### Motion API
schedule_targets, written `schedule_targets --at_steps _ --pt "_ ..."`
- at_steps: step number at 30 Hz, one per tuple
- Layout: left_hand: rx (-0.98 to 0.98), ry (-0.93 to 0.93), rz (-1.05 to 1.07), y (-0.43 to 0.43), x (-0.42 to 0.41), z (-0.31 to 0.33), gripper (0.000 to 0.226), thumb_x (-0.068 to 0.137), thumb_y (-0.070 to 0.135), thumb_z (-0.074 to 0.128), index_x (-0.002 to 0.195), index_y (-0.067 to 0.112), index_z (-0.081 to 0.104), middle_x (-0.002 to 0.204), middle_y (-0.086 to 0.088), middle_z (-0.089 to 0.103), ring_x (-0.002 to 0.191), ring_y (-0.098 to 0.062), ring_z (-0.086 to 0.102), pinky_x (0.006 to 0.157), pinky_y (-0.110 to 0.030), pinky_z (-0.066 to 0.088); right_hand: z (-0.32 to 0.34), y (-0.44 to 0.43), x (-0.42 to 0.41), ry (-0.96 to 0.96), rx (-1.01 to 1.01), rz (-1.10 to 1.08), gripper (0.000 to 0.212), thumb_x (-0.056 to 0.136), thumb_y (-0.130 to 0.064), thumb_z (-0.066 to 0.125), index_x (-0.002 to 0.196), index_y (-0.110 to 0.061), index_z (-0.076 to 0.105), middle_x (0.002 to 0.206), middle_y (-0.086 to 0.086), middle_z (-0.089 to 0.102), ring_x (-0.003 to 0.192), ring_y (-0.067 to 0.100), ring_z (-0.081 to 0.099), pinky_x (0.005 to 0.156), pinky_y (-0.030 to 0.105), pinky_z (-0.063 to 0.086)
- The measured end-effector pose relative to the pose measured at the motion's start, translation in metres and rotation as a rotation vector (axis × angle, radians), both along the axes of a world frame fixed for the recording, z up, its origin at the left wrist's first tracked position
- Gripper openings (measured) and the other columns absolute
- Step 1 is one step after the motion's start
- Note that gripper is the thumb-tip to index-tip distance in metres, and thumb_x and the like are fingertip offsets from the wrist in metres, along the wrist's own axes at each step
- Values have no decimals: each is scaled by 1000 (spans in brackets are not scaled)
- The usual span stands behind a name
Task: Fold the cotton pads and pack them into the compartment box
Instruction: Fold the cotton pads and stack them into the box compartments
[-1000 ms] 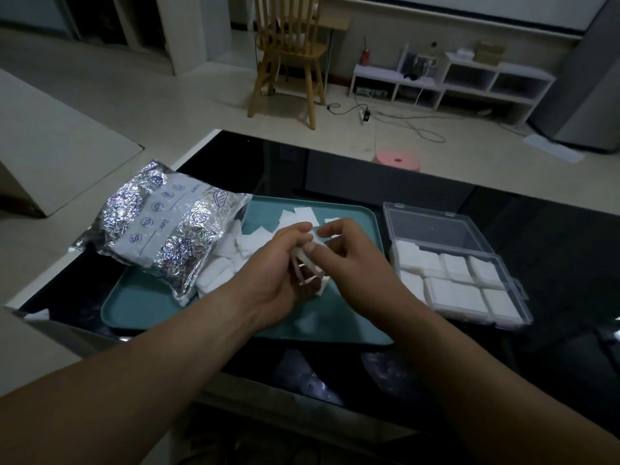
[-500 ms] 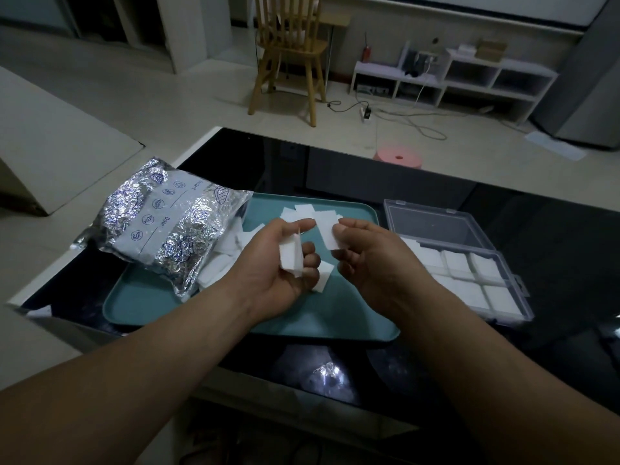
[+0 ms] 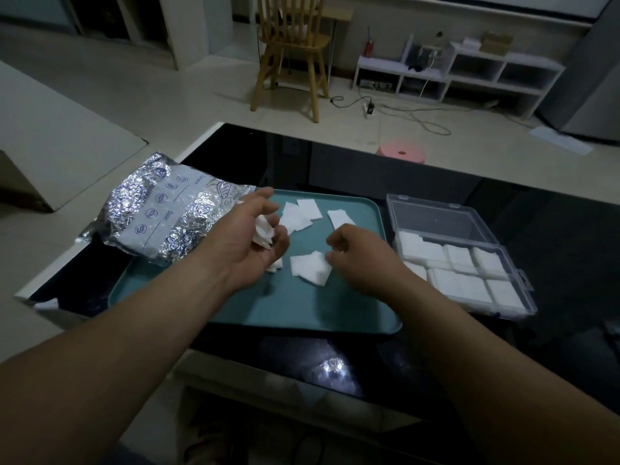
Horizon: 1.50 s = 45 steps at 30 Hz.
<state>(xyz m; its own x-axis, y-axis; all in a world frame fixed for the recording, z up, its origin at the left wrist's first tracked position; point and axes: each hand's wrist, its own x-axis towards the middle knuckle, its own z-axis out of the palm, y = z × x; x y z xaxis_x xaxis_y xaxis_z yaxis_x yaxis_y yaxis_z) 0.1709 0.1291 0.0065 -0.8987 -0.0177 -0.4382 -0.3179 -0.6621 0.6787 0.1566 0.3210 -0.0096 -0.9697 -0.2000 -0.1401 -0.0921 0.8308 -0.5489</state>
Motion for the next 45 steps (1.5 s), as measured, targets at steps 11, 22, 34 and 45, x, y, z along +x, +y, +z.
schedule_targets --at_steps 11,22,34,45 --pt "-183 -48 -97 3 2 -5 15 93 15 62 104 20 71 90 -4 60 63 -16 52 48 -21 45 -4 -11 -12 -34 430 383 39 93 -33 66 130 -31 55 126 2 54 114 26 47 94 43 40" --pt "-310 102 -145 38 16 -18 14 101 10 58 94 21 53 73 -3 54 60 -15 54 52 -26 36 9 9 7 -128 -413 -89 18 94 -25 70 107 -15 62 100 13 68 73 17 66 60 30 50" --pt "20 -33 -187 49 22 -14 41 108 32 48 135 5 61 121 -15 73 103 -24 72 81 -35 61 -4 -15 34 432 35 120 17 97 -38 49 87 -28 40 89 -5 45 87 23 46 73 40 35" --pt "-209 93 -218 50 22 -14 47 93 -7 36 132 6 58 123 -26 69 101 -31 67 96 -50 55 15 -3 29 166 -253 -79 39 100 -30 58 71 -4 55 62 5 50 57 17 42 56 35 33"
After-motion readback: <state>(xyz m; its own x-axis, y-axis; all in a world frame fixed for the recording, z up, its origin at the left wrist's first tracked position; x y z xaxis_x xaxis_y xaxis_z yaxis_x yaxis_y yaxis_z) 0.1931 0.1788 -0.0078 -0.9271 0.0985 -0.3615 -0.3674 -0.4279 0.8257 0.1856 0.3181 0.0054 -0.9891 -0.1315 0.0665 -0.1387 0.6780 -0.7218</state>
